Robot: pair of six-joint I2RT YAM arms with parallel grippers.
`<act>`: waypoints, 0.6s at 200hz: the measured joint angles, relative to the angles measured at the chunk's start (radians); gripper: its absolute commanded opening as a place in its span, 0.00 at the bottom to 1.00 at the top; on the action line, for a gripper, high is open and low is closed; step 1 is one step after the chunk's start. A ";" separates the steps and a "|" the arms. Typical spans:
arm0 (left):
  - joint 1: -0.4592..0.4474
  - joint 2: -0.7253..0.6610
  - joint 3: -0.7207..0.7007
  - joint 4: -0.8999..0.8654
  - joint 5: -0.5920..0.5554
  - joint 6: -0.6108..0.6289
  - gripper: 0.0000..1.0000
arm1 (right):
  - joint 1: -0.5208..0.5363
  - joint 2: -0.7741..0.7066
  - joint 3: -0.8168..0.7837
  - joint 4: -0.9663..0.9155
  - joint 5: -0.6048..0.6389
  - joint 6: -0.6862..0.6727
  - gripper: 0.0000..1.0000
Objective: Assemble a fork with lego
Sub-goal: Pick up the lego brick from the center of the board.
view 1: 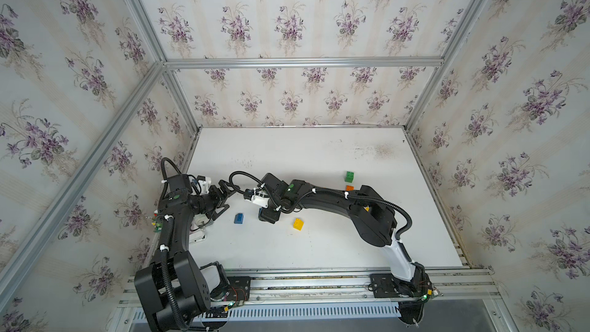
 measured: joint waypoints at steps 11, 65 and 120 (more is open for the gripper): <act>0.001 0.003 -0.005 0.001 0.003 0.000 1.00 | -0.001 0.008 0.007 -0.006 0.000 -0.002 0.61; 0.006 0.013 -0.018 0.008 0.021 0.000 1.00 | -0.007 0.048 0.043 -0.039 -0.008 -0.016 0.53; 0.010 0.015 -0.021 0.008 0.025 -0.001 1.00 | -0.007 0.065 0.056 -0.049 -0.024 -0.019 0.37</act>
